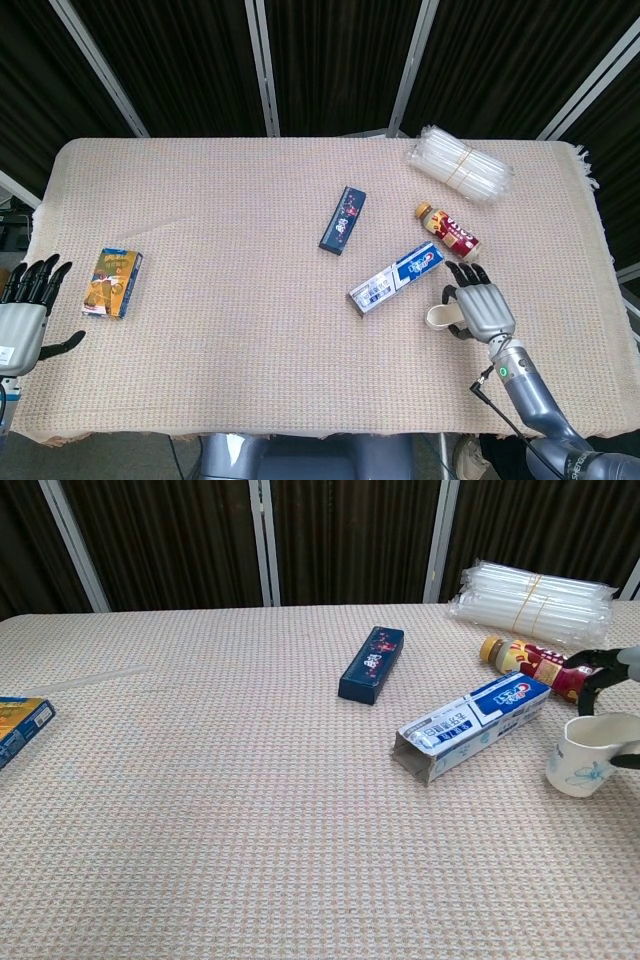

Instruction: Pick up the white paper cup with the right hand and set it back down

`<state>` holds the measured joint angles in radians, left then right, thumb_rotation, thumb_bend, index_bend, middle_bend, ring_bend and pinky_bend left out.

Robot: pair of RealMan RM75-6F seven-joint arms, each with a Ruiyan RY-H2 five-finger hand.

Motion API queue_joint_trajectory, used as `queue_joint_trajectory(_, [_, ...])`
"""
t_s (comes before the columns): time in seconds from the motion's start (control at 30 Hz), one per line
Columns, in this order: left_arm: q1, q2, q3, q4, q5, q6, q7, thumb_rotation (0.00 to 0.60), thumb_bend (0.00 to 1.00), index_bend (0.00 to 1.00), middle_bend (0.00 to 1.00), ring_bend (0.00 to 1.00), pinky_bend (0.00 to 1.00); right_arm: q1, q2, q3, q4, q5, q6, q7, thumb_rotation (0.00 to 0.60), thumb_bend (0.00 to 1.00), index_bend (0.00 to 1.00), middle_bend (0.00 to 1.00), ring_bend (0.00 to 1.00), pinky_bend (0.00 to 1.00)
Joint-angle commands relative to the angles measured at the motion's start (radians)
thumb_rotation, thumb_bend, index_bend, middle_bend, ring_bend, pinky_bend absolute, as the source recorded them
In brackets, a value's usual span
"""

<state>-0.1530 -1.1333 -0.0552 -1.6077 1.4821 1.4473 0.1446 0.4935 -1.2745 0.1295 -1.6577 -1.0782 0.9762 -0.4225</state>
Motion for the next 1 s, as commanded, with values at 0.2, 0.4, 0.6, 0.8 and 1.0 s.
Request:
queue_joint_trajectory(0.2, [0.000, 0.000, 0.000, 0.000, 0.000, 0.001, -0.001, 0.600, 0.10, 0.00, 0.00, 0.00, 0.00, 0.023, -0.027, -0.001, 0.070, 0.066, -0.021, -0.005, 0.600, 0.14, 0.45, 0.01, 0.00, 0.00])
queue_joint_trajectory(0.4, [0.000, 0.000, 0.000, 0.001, 0.001, 0.001, -0.003, 0.600, 0.10, 0.00, 0.00, 0.00, 0.00, 0.031, -0.044, -0.010, 0.122, 0.096, 0.025, -0.085, 0.600, 0.13, 0.40, 0.00, 0.00, 0.00])
queue_joint_trajectory(0.6, [0.001, 0.000, 0.001, 0.001, 0.002, 0.002, -0.005, 0.600, 0.10, 0.00, 0.00, 0.00, 0.00, 0.028, -0.067, -0.016, 0.161, 0.143, 0.094, -0.189, 0.600, 0.11, 0.15, 0.00, 0.00, 0.00])
queue_joint_trajectory(0.8, [0.001, 0.000, 0.001, 0.001, 0.002, 0.002, -0.004, 0.600, 0.10, 0.00, 0.00, 0.00, 0.00, 0.029, -0.081, -0.015, 0.151, 0.189, 0.133, -0.258, 0.600, 0.09, 0.03, 0.00, 0.00, 0.00])
queue_joint_trajectory(1.0, [0.001, -0.001, 0.001, 0.002, 0.002, 0.002, -0.004, 0.600, 0.10, 0.00, 0.00, 0.00, 0.00, 0.027, -0.091, -0.026, 0.136, 0.160, 0.148, -0.256, 0.600, 0.08, 0.13, 0.00, 0.00, 0.00])
